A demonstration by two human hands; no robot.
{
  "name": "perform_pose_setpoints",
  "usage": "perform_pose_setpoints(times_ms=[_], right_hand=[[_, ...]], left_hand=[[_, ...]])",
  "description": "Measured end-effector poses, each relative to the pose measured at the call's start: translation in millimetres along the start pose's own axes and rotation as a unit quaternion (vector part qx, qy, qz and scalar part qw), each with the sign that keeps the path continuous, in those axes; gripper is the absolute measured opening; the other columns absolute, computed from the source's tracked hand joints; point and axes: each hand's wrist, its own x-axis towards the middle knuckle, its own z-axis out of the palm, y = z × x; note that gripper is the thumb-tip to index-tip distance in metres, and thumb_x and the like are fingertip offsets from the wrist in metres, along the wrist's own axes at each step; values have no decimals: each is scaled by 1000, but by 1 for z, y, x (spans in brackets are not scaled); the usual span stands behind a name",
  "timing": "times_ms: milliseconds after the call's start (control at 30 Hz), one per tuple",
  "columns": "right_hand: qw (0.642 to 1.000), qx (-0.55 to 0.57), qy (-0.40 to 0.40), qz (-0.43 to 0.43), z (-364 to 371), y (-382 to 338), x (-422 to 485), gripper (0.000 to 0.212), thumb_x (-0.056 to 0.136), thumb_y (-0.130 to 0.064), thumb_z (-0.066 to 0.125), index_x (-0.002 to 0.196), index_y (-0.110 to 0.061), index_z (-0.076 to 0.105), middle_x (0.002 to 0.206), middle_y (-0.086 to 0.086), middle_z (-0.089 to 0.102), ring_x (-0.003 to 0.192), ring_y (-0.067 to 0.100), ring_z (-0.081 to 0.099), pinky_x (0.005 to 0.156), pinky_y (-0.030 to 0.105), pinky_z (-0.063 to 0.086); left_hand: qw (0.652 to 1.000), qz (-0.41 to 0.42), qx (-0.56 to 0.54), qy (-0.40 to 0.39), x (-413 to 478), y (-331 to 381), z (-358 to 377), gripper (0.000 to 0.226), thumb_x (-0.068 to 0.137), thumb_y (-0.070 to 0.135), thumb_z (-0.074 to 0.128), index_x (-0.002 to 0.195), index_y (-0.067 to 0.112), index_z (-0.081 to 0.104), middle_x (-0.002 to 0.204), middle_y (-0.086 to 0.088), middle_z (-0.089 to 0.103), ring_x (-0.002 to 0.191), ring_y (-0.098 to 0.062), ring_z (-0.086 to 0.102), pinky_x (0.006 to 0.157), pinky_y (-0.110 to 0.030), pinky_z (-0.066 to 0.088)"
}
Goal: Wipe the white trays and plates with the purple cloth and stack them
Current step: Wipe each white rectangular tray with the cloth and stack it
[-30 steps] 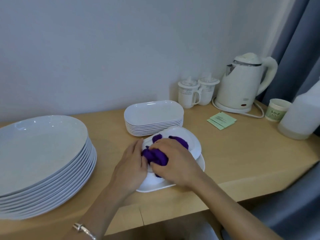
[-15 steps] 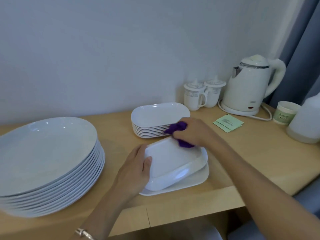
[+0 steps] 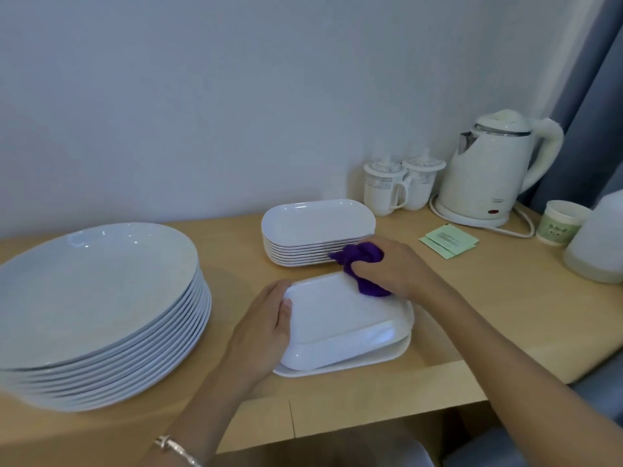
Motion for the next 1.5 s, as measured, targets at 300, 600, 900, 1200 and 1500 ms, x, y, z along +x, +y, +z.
perform_pose_setpoints(times_ms=[300, 600, 900, 1200, 1500], right_hand=[[977, -29, 42, -207, 51, -6, -68, 38, 79, -27, 71, 115, -22, 61, 106, -20, 54, 102, -5, 42, 85, 0, 27], [982, 7, 150, -113, 42, 25, -79, 42, 82, -31, 69, 121, -29, 54, 119, -18, 47, 113, 0, 42, 95, 13, 35], [981, 75, 164, -76, 34, 10, -56, 27, 83, -21, 64, 97, -39, 48, 107, -14, 51, 106, 6, 46, 82, 15, 33], [974, 138, 170, -65, 44, 7, -50, 26, 84, -24, 62, 94, -47, 56, 107, -19, 53, 108, 3, 47, 90, 20, 39], [956, 215, 196, -47, 29, 7, -57, 28, 83, -20, 64, 87, -46, 54, 96, -19, 63, 86, -10, 56, 66, 7, 43]], left_hand=[[1000, -1, -9, 13, 1, -2, 1, 37, 102, 20, 31, 138, 20, 42, 138, 9, 44, 119, -1, 40, 95, -16, 28], [998, 13, 58, 21, 1, 2, -4, 43, 102, 23, 29, 145, 24, 35, 145, 9, 37, 130, -7, 36, 102, -22, 32], [974, 59, 204, -74, -37, 8, -23, 108, 68, 84, -17, 150, 28, 24, 153, 13, 24, 138, -7, 24, 115, -28, 19], [946, 274, 165, -45, -69, -18, -32, 51, 94, 58, 42, 134, 28, 49, 149, 9, 39, 139, -11, 33, 115, -28, 18], [955, 170, 239, -46, -56, 62, 19, 72, 75, 78, 35, 81, 17, 72, 83, 3, 60, 74, -16, 55, 67, -27, 47]])
